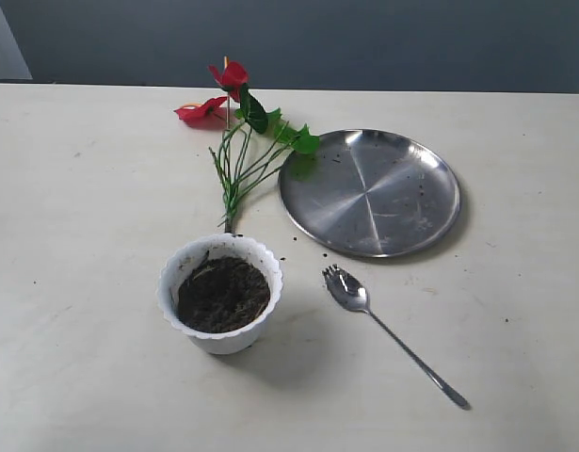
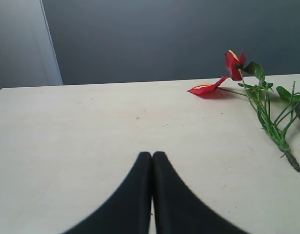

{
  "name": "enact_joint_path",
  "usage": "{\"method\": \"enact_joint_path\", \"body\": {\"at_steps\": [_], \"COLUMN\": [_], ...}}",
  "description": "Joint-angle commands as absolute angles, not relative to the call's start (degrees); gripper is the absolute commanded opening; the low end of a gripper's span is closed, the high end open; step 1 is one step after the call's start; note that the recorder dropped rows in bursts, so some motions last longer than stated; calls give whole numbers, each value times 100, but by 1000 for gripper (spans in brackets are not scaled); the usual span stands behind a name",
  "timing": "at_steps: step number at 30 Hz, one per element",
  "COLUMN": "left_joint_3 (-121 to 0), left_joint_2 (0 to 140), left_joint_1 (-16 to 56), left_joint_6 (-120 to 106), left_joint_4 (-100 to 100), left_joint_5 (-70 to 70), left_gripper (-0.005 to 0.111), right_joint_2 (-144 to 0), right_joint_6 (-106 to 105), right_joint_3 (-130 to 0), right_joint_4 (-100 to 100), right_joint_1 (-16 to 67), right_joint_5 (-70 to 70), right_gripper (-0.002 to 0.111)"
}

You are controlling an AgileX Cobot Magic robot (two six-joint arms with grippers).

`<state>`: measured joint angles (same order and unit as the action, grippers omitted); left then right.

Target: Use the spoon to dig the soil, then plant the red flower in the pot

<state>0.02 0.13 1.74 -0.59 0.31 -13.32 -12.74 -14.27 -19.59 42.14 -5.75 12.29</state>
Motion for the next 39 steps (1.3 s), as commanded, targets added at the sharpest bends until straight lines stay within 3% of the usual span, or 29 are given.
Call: {"method": "enact_joint_path", "body": {"at_steps": [1, 6, 9, 12, 22, 27, 29, 34, 39], "left_joint_3": [0, 0, 0, 0, 0, 0, 0, 0, 0], "left_joint_2": [0, 0, 0, 0, 0, 0, 0, 0, 0], "left_joint_1": [184, 184, 184, 184, 184, 184, 184, 184, 184], "left_joint_6": [-54, -54, -54, -54, -54, -54, -54, -54, -54], "left_joint_4": [30, 30, 30, 30, 30, 30, 30, 30, 30], "left_joint_5": [-1331, -1331, -1331, -1331, -1331, -1331, -1331, -1331, -1331], "left_gripper": [0, 0, 0, 0, 0, 0, 0, 0, 0], "right_joint_2": [-3254, -6486, -7649, -8236, -8154, -8222, -8337, -8748, -9367], "right_joint_6": [-3441, -3773, -3214, -3021, -2793, -2812, -2936, -3057, -3057], "right_joint_3": [-4183, -7464, -8038, -7731, -5330, -4815, -4797, -4797, -4788], "right_joint_4": [4146, 3138, 1960, 1464, 1659, 1659, 1649, 1760, 1877], "right_joint_1": [-528, 260, 1025, 1585, 2956, 3282, 3320, 3331, 3367], "right_joint_5": [2377, 5055, 5223, 5797, 4318, 4235, 4208, 4111, 3983], "right_gripper": [0, 0, -1, -1, -1, -1, 6, 47, 46]}}
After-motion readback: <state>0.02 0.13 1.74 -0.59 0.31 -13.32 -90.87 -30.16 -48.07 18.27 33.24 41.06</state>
